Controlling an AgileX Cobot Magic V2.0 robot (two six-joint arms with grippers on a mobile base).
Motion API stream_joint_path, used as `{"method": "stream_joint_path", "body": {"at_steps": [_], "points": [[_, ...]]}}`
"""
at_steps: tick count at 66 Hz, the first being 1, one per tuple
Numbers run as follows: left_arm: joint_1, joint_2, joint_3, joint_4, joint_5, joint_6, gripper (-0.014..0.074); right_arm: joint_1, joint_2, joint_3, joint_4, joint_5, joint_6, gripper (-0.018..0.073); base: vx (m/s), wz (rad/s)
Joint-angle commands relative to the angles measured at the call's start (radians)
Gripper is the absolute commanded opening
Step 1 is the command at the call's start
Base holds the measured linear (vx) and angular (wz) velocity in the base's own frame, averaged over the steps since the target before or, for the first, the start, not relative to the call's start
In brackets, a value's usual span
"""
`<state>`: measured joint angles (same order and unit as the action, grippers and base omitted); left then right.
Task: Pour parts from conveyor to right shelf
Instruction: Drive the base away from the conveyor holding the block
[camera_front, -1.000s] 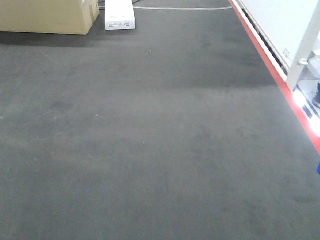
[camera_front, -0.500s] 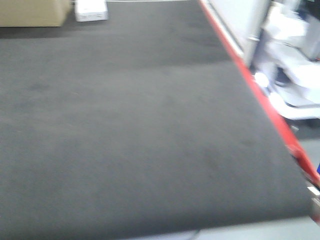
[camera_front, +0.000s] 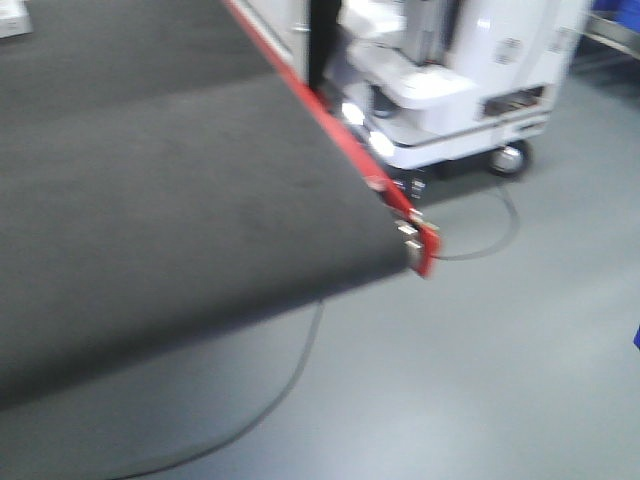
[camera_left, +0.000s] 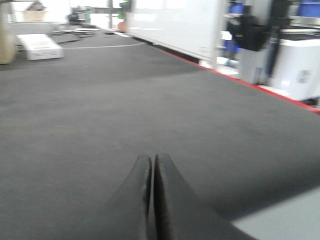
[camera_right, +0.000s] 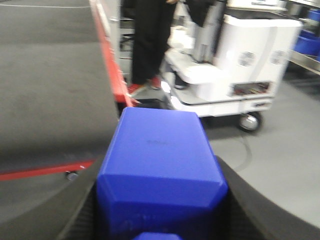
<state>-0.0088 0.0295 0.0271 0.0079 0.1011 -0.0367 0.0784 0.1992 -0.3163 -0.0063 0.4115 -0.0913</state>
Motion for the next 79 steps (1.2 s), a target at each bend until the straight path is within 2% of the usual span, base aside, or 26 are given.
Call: {"method": "stream_joint_path", "body": {"at_steps": [1,36,79], "points": [[-0.005,0.016,-0.02,-0.008,-0.079,-0.008,-0.0006,-0.001,0.011,-0.029,-0.007,-0.08,-0.008,-0.0006,-0.38,-0.62],[-0.005,0.016,-0.02,-0.008,-0.079,-0.008,-0.0006,-0.001,0.011,-0.029,-0.007,-0.08,-0.008,-0.0006,-0.35,-0.73],[-0.005,0.016,-0.02,-0.008,-0.079,-0.008,-0.0006,-0.001,0.011,-0.029,-0.007,-0.08,-0.008,-0.0006,-0.26,-0.95]]}}
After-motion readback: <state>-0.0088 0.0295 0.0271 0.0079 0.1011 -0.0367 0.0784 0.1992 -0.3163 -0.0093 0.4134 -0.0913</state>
